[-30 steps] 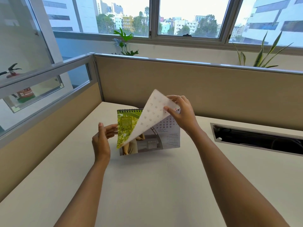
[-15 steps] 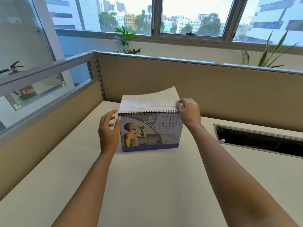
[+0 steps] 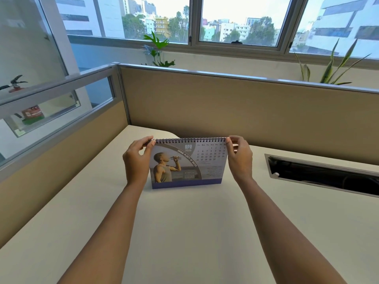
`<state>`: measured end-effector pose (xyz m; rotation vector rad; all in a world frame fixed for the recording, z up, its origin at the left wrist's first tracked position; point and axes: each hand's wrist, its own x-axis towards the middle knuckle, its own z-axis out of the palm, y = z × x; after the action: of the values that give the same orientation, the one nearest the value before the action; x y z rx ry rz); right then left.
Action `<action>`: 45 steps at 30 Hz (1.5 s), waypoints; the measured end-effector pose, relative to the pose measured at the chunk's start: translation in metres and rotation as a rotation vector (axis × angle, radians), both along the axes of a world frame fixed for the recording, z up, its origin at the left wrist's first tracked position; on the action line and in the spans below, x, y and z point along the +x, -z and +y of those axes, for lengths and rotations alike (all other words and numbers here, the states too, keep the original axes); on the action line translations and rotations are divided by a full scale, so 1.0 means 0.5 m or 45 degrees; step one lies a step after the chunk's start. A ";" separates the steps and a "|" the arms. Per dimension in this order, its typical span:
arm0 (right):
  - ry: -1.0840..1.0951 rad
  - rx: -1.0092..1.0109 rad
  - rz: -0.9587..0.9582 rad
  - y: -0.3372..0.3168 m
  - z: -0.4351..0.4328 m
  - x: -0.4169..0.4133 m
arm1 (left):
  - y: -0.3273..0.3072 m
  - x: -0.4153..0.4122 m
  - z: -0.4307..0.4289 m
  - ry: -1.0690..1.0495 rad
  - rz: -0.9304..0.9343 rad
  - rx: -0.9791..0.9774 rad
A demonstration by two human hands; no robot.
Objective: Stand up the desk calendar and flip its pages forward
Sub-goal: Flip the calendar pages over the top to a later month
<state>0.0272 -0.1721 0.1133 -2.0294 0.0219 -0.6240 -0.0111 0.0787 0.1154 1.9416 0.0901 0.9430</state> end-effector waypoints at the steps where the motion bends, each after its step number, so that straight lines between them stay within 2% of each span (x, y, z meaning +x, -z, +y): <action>1: 0.009 0.030 -0.003 0.007 0.002 -0.007 | 0.000 -0.001 -0.001 -0.004 0.001 -0.007; 6: 0.051 0.114 0.058 0.049 0.009 -0.035 | -0.004 -0.005 -0.006 -0.063 -0.030 -0.046; 13: 0.046 0.108 0.105 0.078 0.012 -0.055 | -0.001 -0.005 -0.004 -0.146 -0.014 -0.108; 22: 0.126 0.085 0.005 0.076 0.004 -0.078 | -0.005 -0.007 -0.004 -0.164 -0.017 -0.104; 35: 0.128 0.144 0.012 0.076 0.000 -0.096 | -0.008 -0.011 -0.002 -0.152 -0.003 -0.110; 39: 0.047 0.318 0.168 0.038 -0.007 -0.096 | -0.006 -0.011 0.008 -0.108 0.024 -0.151; 41: -0.052 0.468 0.375 0.003 -0.020 -0.096 | -0.006 -0.009 0.012 -0.072 0.056 -0.236; 43: -0.273 0.709 0.567 -0.029 -0.036 -0.096 | -0.009 -0.008 0.017 -0.045 0.110 -0.350; 45: -0.528 0.915 0.567 -0.055 -0.043 -0.093 | -0.010 -0.009 0.021 -0.002 0.117 -0.443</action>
<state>-0.0193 -0.1936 0.1408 -1.3694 0.0751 0.1102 -0.0154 0.0891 0.1203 1.6609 0.2903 0.7805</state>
